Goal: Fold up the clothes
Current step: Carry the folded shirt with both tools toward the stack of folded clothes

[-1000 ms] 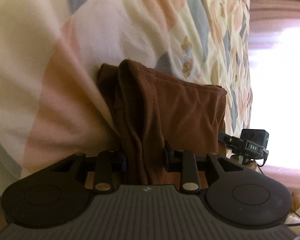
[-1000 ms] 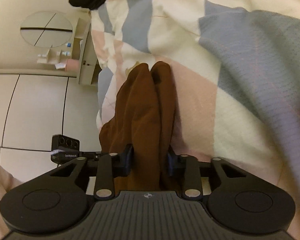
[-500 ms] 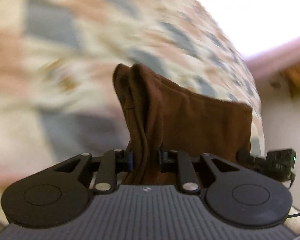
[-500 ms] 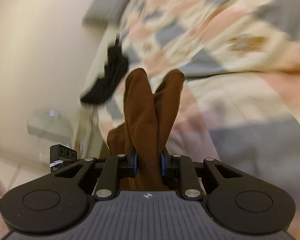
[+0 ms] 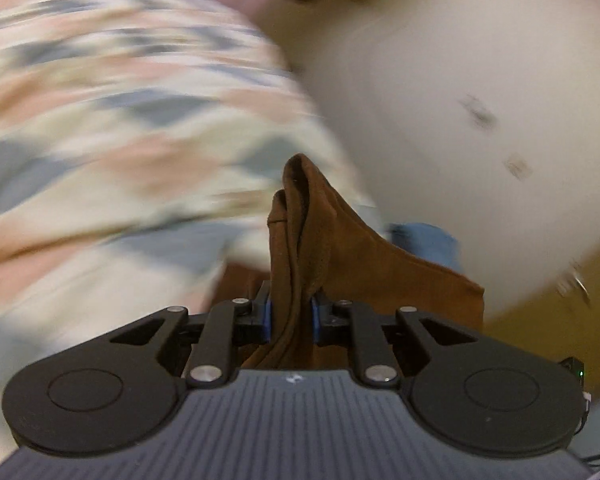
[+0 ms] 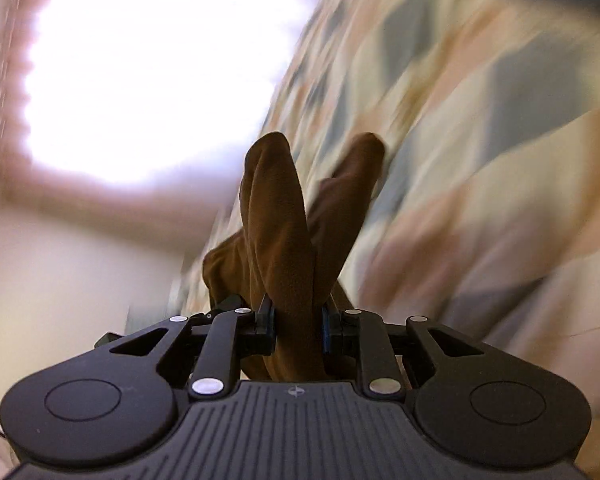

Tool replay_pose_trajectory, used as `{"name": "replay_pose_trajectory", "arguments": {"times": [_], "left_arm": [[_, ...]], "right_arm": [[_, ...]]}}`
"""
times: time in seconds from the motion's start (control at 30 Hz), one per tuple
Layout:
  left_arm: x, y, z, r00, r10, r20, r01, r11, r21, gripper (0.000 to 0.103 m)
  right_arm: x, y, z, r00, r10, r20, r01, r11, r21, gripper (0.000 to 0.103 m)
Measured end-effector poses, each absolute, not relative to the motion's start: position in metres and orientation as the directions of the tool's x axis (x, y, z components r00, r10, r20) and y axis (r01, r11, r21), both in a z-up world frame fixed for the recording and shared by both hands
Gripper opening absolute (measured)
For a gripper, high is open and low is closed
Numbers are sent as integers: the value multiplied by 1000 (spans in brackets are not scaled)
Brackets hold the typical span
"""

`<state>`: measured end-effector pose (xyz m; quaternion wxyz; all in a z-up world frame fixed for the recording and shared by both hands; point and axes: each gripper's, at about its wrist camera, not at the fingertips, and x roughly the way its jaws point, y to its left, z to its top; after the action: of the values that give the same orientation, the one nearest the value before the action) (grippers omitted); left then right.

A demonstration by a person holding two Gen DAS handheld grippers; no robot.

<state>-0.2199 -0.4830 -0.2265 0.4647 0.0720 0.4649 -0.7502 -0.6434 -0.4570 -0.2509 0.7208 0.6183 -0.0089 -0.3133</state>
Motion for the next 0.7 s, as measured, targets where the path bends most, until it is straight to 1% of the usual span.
{"name": "replay_pose_trajectory", "arguments": {"times": [0.13,0.27,0.33,0.43,0.5,0.7], "left_arm": [[-307,-568,-205,-712,-535,-455,680,-366,-635,13],[-392,-642,-178,-779,-454,-432,626,-537,-565,12],[-429,-671,-163,-800,-428,-420,600,-596,-534,12],[-475,-705,-141,-816,-402,-415,574,-649,-500,12],[-498,-723,-134,-827,-386,-408,555,-674,-488,11],[-553,-748,-129,-859,-346,-377,497,-737,-458,11]], "right_arm": [[-705,-439,-226,622,-700,-351,442,-57,895,20],[-743,-434,-214,431,-859,-277,322,-140,936,20],[-755,-442,-211,356,-904,-236,244,-154,958,20],[-766,-459,-208,281,-938,-204,127,-175,976,20],[-782,-466,-206,241,-952,-187,80,-172,982,20],[-823,-484,-192,178,-972,-151,65,-142,988,20]]}}
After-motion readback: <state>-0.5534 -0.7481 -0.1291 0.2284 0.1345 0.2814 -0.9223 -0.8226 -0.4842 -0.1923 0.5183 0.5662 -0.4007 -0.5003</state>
